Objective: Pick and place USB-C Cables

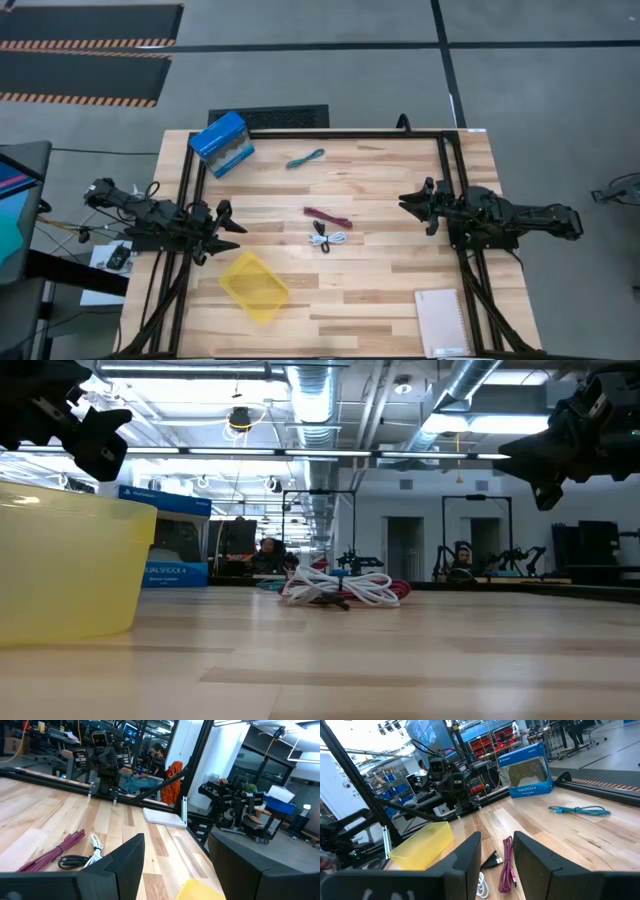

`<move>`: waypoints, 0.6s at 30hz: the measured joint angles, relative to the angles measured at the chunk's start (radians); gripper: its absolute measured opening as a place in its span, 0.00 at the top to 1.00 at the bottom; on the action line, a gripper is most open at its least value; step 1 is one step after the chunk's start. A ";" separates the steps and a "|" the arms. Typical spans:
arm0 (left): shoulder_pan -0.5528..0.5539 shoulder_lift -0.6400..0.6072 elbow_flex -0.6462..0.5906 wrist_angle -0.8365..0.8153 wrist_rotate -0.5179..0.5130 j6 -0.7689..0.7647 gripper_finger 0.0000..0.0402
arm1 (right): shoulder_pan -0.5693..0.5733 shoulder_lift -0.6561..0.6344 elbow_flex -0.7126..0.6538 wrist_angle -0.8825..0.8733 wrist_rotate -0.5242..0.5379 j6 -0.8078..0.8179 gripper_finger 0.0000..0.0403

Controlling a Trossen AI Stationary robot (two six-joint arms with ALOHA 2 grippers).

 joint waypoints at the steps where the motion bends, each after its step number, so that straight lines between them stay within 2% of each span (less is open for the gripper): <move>1: 0.000 0.000 0.000 0.000 0.000 0.000 0.48 | 0.000 0.000 0.000 0.000 0.000 0.000 0.65; 8: 0.000 0.000 0.000 0.005 -0.003 0.000 0.48 | 0.000 0.000 0.000 0.000 0.000 0.000 0.65; 14: 0.000 0.000 0.000 0.017 -0.105 -0.009 0.48 | 0.000 0.000 0.000 0.000 0.000 0.000 0.66; 18: 0.000 0.000 0.000 0.018 -0.110 -0.013 0.48 | 0.000 0.000 0.000 0.000 0.000 0.000 0.65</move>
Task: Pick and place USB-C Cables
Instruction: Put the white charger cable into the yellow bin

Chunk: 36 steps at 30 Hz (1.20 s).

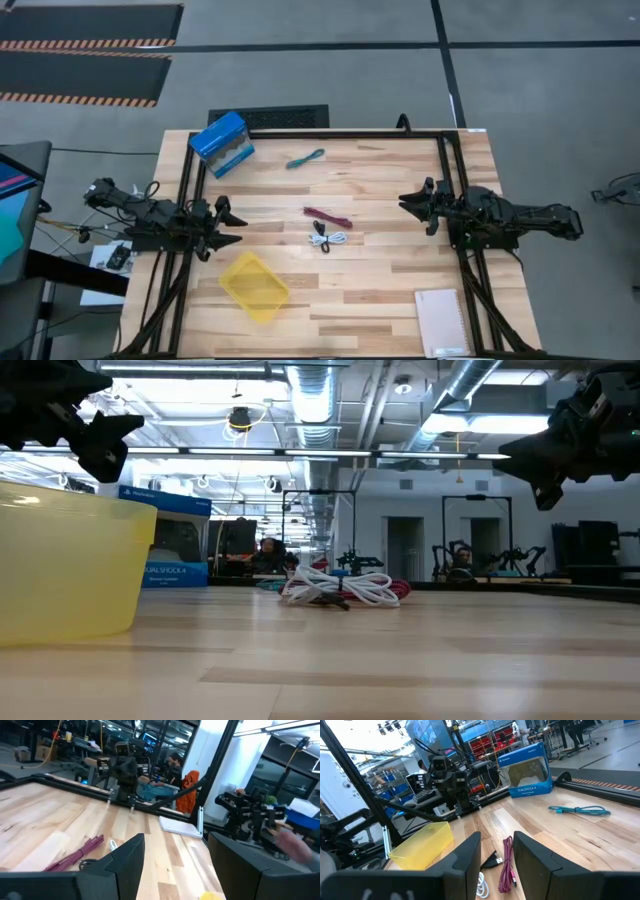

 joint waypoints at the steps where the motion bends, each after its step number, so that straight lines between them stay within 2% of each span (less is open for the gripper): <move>1: 0.000 0.000 0.000 0.000 -0.001 0.000 0.48 | 0.000 0.000 0.000 0.000 0.000 0.000 0.65; 16: 0.000 0.000 0.000 0.000 -0.011 -0.125 0.48 | -0.013 0.000 0.000 0.003 0.018 0.006 0.65; 19: 0.000 0.000 0.000 0.005 -0.063 -0.116 0.48 | -0.012 0.000 0.000 0.004 0.019 0.076 0.65; 24: 0.000 0.000 0.000 0.053 -0.212 -0.136 0.48 | -0.012 0.000 0.000 0.015 0.024 0.186 0.65; 27: 0.000 0.000 0.005 0.065 -0.199 -0.115 0.48 | -0.012 0.000 0.000 0.018 0.030 0.225 0.65; 31: 0.000 0.025 0.058 0.059 -0.189 -0.077 0.48 | -0.013 0.000 0.000 0.058 0.116 0.297 0.65; 34: 0.001 0.081 0.110 0.045 -0.248 -0.035 0.48 | -0.013 0.000 0.000 0.165 0.179 0.362 0.65; 36: 0.001 0.146 0.140 0.038 -0.301 -0.025 0.48 | -0.013 0.000 0.001 0.248 0.183 0.342 0.65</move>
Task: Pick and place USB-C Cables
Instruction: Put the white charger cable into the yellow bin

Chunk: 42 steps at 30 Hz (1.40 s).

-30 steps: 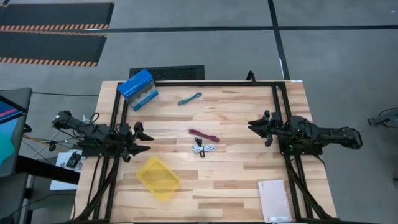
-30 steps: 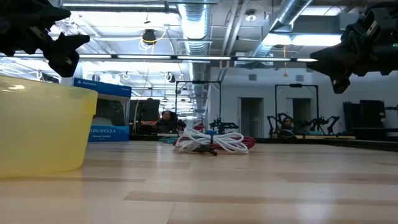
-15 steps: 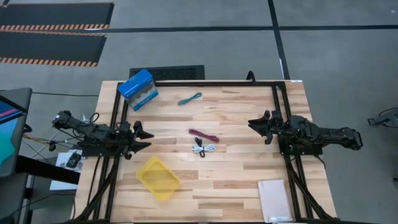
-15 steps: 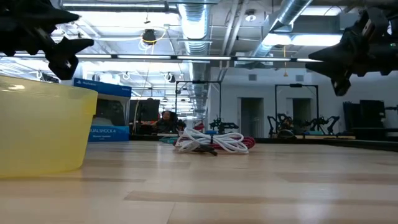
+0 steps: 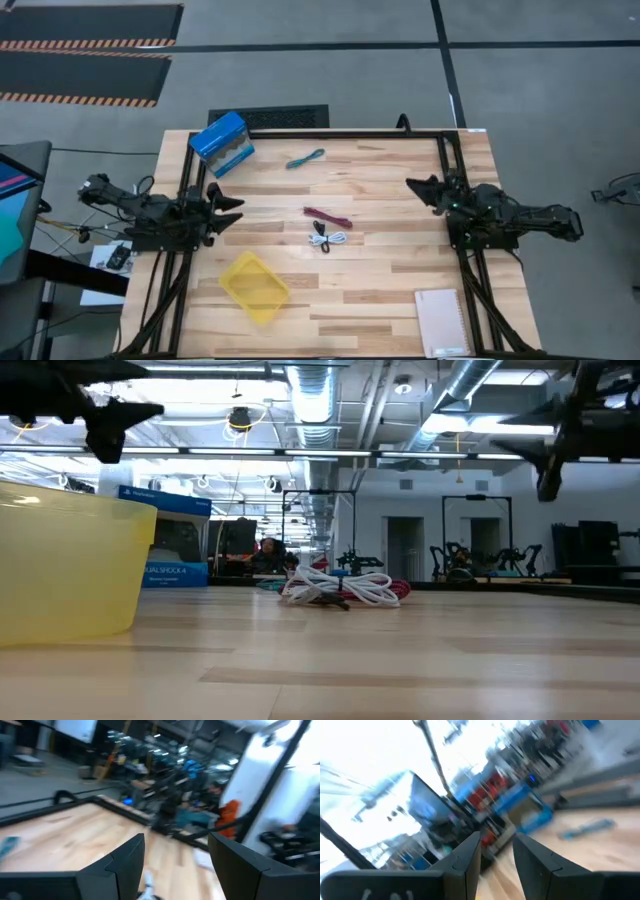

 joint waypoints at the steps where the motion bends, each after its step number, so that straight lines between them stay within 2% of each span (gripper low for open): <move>1: 0.003 0.036 0.017 -0.002 -0.023 0.001 0.48 | 0.000 -0.001 0.003 0.023 -0.003 -0.025 0.64; 4: 0.030 0.165 0.077 -0.035 -0.031 -0.004 0.48 | 0.009 0.003 0.030 0.009 -0.002 -0.101 0.63; 7: 0.075 0.308 0.155 -0.120 0.022 -0.021 0.46 | 0.025 0.053 0.049 0.021 0.034 -0.138 0.60; 11: 0.144 0.493 0.257 -0.205 0.076 -0.035 0.42 | 0.035 0.166 0.081 0.014 0.091 -0.193 0.54; 15: 0.179 0.590 0.327 -0.205 0.101 -0.027 0.37 | 0.037 0.311 0.155 0.007 0.079 -0.300 0.46; 21: 0.243 0.615 0.376 -0.206 0.113 0.006 0.36 | 0.077 0.597 0.360 -0.083 0.065 -0.422 0.39; 24: 0.314 0.615 0.379 -0.209 0.192 0.035 0.36 | 0.100 0.788 0.479 -0.114 0.032 -0.487 0.39; 27: 0.369 0.615 0.380 -0.209 0.321 0.027 0.36 | 0.120 0.990 0.596 -0.133 0.018 -0.505 0.40; 29: 0.378 0.615 0.380 -0.209 0.387 0.036 0.36 | 0.129 1.118 0.665 -0.139 0.017 -0.509 0.41; 31: 0.376 0.615 0.380 -0.208 0.405 0.058 0.36 | 0.133 1.232 0.715 -0.146 0.022 -0.524 0.42; 34: 0.376 0.615 0.380 -0.208 0.407 0.078 0.36 | 0.131 1.360 0.749 -0.139 0.049 -0.522 0.43; 38: 0.376 0.615 0.380 -0.208 0.412 0.079 0.36 | 0.123 1.476 0.749 -0.118 0.068 -0.437 0.44; 42: 0.376 0.615 0.364 -0.206 0.429 0.079 0.36 | 0.183 1.558 0.749 -0.012 0.051 -0.415 0.44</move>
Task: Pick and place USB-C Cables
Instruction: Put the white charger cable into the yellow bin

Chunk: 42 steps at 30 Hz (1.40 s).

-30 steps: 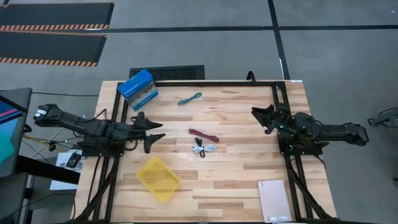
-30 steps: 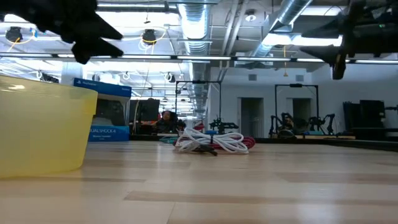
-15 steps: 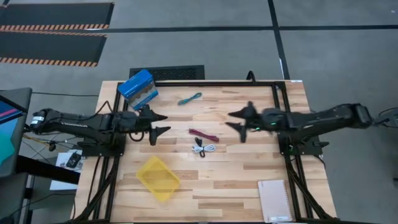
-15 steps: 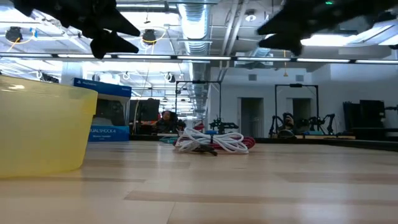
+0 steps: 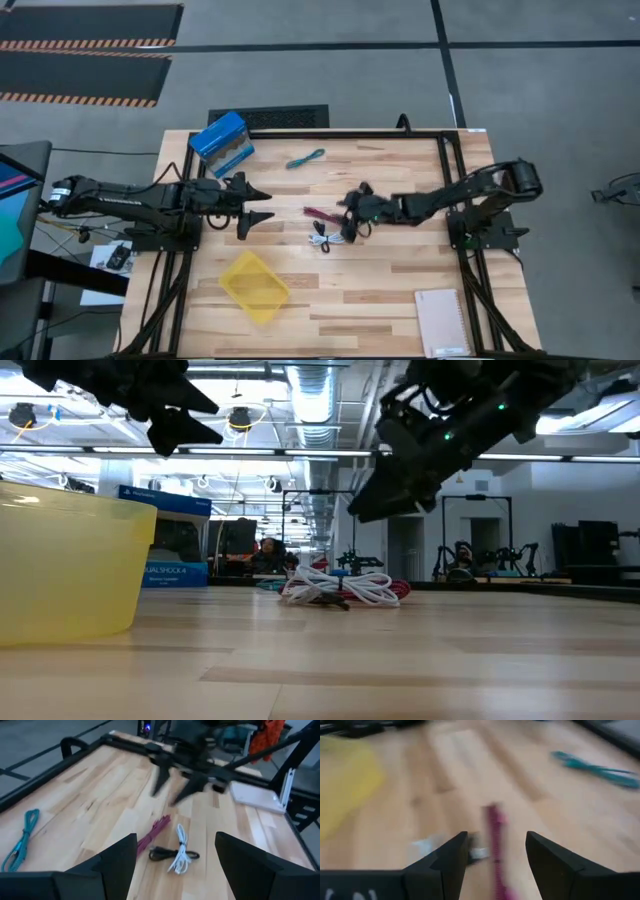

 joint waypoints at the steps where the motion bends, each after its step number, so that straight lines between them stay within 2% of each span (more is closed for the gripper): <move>1: 0.000 0.000 -0.005 0.001 0.008 0.000 0.36 | 0.025 0.015 0.000 0.025 -0.001 -0.006 0.44; 5: 0.000 0.000 -0.025 0.025 0.009 0.007 0.36 | 0.111 0.059 0.001 0.082 0.023 -0.069 0.45; 9: 0.000 0.000 -0.072 0.130 0.008 0.007 0.36 | 0.146 0.059 0.000 0.070 0.045 -0.132 0.45; 15: 0.000 0.000 -0.092 0.176 -0.019 0.007 0.36 | 0.111 0.055 0.000 0.070 0.036 -0.142 0.44; 23: 0.000 0.000 -0.092 0.194 -0.012 0.028 0.36 | 0.061 0.155 0.000 0.075 -0.113 -0.077 0.38; 28: 0.000 0.000 -0.092 0.217 -0.013 0.044 0.36 | 0.057 0.205 0.000 0.080 -0.115 -0.092 0.38; 36: 0.000 0.000 -0.092 0.217 -0.013 0.044 0.36 | 0.056 0.207 0.000 0.028 -0.114 -0.134 0.39; 42: 0.000 0.000 -0.092 0.214 -0.019 0.036 0.36 | 0.051 0.234 -0.001 0.016 -0.111 -0.136 0.45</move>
